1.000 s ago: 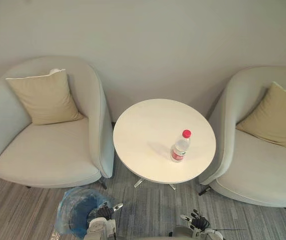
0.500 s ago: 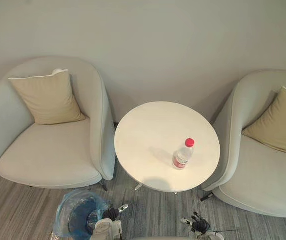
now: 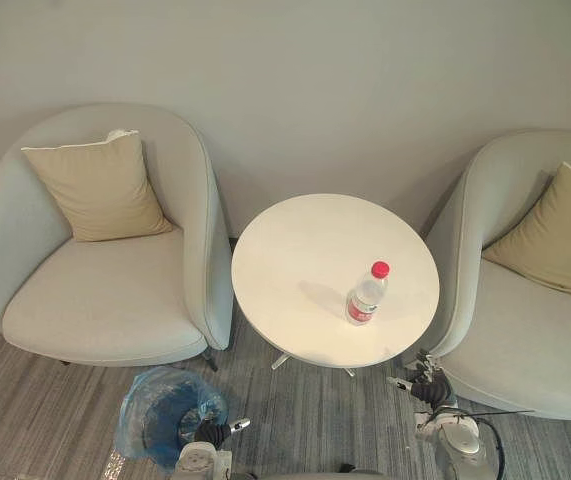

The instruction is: Gather rubbish on tea table into small bin, then transfer packed bag to large trash can.

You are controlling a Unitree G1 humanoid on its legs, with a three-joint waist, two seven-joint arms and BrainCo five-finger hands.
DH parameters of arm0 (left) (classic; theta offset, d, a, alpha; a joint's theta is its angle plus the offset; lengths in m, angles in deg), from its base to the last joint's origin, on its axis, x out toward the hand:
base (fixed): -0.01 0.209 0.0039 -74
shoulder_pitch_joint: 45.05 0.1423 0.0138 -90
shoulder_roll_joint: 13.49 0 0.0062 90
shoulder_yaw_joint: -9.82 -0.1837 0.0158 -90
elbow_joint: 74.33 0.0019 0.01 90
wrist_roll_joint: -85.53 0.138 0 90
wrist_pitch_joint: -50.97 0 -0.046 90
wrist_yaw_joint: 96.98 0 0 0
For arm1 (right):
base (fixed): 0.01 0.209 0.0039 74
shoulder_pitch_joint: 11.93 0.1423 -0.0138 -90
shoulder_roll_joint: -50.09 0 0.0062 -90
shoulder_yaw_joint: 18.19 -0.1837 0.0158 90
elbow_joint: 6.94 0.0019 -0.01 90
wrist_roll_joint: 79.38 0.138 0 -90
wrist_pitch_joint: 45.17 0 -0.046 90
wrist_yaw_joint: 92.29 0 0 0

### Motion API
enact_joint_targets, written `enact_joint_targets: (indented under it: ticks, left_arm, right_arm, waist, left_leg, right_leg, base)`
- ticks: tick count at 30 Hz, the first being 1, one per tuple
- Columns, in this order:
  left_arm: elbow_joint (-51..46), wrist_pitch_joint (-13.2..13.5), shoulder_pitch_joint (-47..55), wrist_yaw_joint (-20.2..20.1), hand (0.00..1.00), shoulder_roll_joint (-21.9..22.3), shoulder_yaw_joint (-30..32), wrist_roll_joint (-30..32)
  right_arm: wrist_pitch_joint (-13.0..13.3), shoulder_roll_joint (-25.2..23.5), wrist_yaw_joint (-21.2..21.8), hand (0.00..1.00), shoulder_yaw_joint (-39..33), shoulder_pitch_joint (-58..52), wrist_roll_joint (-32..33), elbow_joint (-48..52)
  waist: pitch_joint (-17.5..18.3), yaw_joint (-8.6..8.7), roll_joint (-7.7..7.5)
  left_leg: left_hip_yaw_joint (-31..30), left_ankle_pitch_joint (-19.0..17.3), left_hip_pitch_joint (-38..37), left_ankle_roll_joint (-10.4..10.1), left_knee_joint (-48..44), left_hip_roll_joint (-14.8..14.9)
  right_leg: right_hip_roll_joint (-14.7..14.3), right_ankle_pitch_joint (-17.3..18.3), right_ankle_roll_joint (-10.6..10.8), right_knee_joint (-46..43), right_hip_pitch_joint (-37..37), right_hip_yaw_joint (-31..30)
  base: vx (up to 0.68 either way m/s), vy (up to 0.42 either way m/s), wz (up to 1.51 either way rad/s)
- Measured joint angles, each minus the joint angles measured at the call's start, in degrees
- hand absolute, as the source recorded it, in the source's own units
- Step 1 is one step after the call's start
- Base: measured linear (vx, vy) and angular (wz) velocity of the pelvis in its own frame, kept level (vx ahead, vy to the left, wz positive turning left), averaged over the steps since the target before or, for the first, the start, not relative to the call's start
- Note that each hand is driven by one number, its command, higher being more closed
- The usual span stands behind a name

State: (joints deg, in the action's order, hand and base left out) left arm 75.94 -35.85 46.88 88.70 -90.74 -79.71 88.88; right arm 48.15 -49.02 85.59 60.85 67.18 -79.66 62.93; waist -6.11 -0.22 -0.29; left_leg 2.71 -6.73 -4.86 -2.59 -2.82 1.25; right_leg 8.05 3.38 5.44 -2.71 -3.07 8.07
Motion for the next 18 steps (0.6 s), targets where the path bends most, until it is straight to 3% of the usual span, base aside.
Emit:
enact_joint_targets:
  ticks: [18]
  left_arm:
    - [-1.23,1.09,0.48,0.56,0.0,-0.69,-2.16,-0.08]
  right_arm:
    - [1.44,5.23,-5.67,0.0,0.49,13.26,-1.95,-1.23]
  waist:
    - [-2.94,-0.46,2.22]
  left_leg:
    - [-5.99,0.89,3.69,0.06,-0.09,-0.57]
  right_leg:
    - [-0.02,-0.69,-0.45,2.8,-0.72,4.87]
  base:
    - [0.0,-0.013,0.16]
